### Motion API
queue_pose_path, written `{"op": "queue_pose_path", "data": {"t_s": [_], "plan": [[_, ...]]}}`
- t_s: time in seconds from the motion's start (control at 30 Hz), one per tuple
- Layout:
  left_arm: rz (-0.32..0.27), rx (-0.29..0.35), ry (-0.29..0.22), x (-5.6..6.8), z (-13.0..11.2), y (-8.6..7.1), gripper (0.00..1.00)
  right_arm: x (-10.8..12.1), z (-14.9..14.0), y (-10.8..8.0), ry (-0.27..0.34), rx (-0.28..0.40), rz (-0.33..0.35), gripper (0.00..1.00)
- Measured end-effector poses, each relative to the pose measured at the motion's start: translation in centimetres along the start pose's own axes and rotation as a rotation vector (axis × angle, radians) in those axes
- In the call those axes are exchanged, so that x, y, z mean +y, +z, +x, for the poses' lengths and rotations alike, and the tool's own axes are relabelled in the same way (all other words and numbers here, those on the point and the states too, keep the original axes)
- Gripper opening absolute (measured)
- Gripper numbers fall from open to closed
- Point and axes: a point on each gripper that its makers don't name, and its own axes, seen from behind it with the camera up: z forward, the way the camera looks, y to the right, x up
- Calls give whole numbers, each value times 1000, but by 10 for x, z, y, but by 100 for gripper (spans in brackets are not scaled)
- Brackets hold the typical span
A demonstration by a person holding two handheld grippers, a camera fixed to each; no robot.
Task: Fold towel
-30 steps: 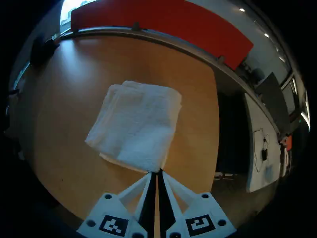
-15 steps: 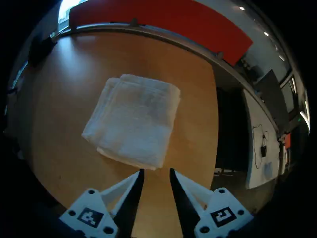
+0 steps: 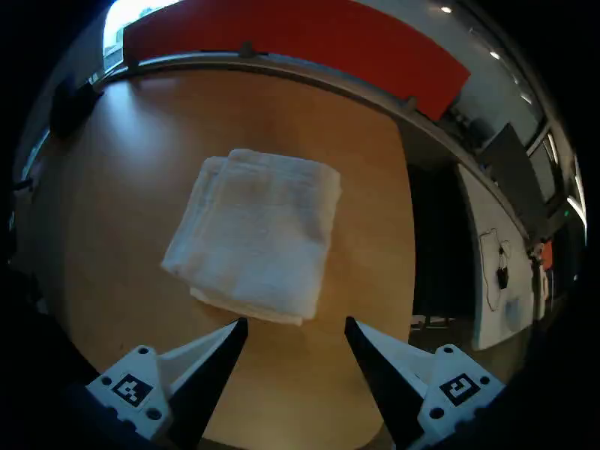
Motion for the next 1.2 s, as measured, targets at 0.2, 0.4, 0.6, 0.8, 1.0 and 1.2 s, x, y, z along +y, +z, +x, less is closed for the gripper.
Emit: {"op": "queue_pose_path", "data": {"t_s": [0.2, 0.4, 0.6, 0.8, 1.0, 1.2], "plan": [[5, 5, -6, -2, 1, -1, 94, -1, 3, -3, 18, 12, -6, 100], [10, 11, -10, -3, 2, -3, 94, -7, 3, -2, 99, 22, -7, 100], [17, 18, -10, -5, 3, -4, 93, -15, 6, -2, 230, 36, 7, 100], [19, 22, -14, -6, 4, -5, 93, -26, 13, -3, 333, 57, 38, 100], [21, 33, -17, -6, 7, -6, 94, -28, 20, -6, 359, 87, 33, 100], [29, 56, -30, -10, 17, -7, 94, -27, 30, -11, 367, 149, -6, 100]]}}
